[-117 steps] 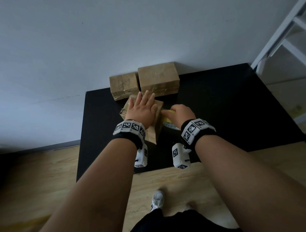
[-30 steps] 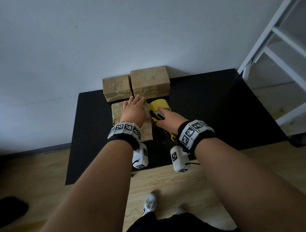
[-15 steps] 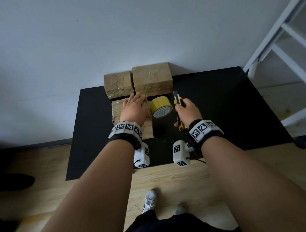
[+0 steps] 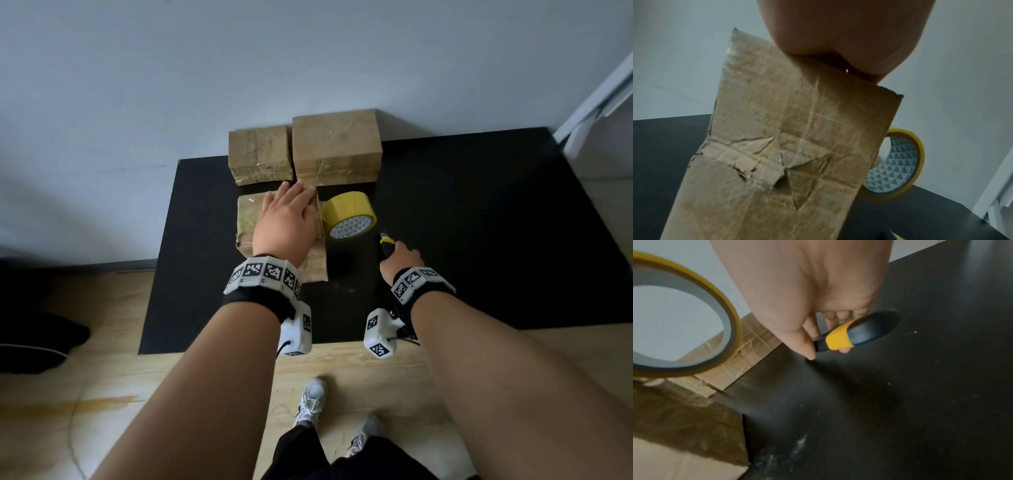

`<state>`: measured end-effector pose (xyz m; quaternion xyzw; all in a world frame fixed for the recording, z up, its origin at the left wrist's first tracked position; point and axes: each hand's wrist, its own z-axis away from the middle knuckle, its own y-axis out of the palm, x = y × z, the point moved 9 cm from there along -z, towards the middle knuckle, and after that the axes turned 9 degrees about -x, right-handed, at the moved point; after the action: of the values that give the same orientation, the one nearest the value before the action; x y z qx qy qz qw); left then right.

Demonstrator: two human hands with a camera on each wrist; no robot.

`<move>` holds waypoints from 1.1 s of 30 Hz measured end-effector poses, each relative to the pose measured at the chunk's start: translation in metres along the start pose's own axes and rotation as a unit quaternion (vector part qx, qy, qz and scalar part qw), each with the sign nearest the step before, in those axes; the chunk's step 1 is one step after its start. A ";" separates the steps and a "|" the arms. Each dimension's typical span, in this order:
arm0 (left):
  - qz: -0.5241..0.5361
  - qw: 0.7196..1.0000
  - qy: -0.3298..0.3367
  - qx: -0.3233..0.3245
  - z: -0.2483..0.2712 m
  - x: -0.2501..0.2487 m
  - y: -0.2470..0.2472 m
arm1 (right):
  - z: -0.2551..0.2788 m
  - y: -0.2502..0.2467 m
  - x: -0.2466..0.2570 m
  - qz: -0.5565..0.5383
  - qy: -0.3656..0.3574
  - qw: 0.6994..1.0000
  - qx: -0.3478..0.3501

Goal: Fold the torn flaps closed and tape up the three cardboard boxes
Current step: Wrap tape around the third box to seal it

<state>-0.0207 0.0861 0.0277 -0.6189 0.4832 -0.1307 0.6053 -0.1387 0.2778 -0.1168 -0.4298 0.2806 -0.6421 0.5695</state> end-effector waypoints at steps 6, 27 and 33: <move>0.006 1.000 -0.005 -0.009 0.002 0.001 -0.001 | -0.008 0.012 0.000 0.074 -0.051 0.996 -0.008; 0.008 0.997 -0.024 0.069 0.003 -0.003 -0.005 | 0.051 -0.101 0.114 -0.192 -0.274 0.942 -0.035; 0.037 0.996 -0.023 0.078 0.007 0.001 -0.013 | 0.060 -0.089 0.110 -0.075 -0.290 0.954 -0.010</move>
<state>-0.0093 0.0876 0.0368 -0.5540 0.4800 -0.1309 0.6675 -0.1283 0.1962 0.0129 -0.6228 0.0772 -0.5280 0.5722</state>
